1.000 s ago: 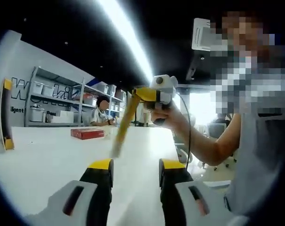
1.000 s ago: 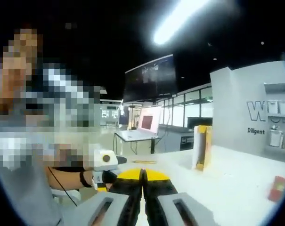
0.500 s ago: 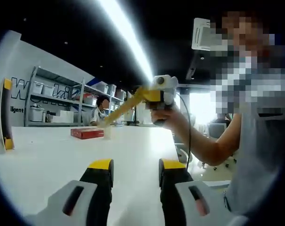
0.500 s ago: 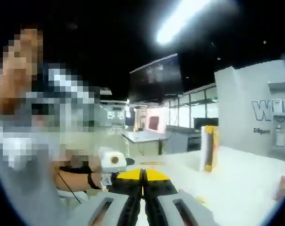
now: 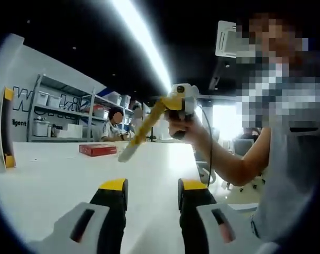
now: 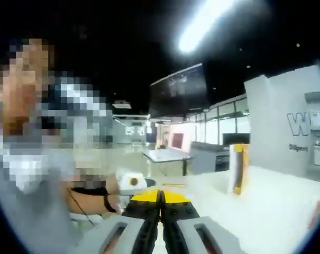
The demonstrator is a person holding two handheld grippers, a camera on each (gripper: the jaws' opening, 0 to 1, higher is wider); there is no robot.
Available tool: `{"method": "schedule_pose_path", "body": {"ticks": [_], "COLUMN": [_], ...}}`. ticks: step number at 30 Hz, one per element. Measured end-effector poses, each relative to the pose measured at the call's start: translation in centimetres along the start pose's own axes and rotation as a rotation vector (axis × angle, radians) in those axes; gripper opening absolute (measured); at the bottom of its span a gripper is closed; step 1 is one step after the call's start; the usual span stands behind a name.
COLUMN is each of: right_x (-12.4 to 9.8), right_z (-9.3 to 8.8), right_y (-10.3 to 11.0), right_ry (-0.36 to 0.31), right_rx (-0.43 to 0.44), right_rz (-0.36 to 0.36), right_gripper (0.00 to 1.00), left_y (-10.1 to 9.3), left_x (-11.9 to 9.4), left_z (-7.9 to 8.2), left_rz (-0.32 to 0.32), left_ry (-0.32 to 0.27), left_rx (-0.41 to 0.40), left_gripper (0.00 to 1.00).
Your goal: Tear open the coffee pouch, take out the coffee, and pour the coffee from the pouch into the cup
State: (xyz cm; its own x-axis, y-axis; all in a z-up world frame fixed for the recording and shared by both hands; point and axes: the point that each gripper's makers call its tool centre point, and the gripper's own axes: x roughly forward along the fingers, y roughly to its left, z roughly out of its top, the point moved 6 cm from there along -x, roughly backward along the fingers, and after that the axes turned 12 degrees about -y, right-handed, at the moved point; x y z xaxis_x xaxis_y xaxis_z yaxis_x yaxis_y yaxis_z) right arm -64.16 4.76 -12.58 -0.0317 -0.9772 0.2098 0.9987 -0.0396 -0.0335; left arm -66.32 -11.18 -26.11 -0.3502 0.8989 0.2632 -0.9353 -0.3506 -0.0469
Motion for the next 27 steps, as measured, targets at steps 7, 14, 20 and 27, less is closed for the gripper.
{"method": "schedule_pose_path", "body": {"ticks": [7,14,20,27], "right_x": [-0.2,1.3,0.6,0.1], "right_z": [1.9,0.1,1.2,0.2], "right_y": [0.0,-5.9,-0.9,-6.1], "right_ry": [-0.072,-0.006,-0.045,-0.007], "right_rx": [0.005,0.000,-0.038,-0.006], "right_rz": [0.070,0.019,0.054,-0.026], "right_gripper": [0.01,0.01,0.01,0.01], "left_y": [-0.4,-0.7,-1.0,-1.0], "left_x": [0.1,0.1,-0.1,-0.2], "left_z": [0.1,0.2,0.5,0.5], "left_rz": [0.000,0.000,-0.013,-0.007], "left_ry": [-0.001,0.004,-0.004,0.003], "left_rx": [0.004,0.008,0.001,0.003], "left_gripper": [0.40,0.40,0.41,0.41]}}
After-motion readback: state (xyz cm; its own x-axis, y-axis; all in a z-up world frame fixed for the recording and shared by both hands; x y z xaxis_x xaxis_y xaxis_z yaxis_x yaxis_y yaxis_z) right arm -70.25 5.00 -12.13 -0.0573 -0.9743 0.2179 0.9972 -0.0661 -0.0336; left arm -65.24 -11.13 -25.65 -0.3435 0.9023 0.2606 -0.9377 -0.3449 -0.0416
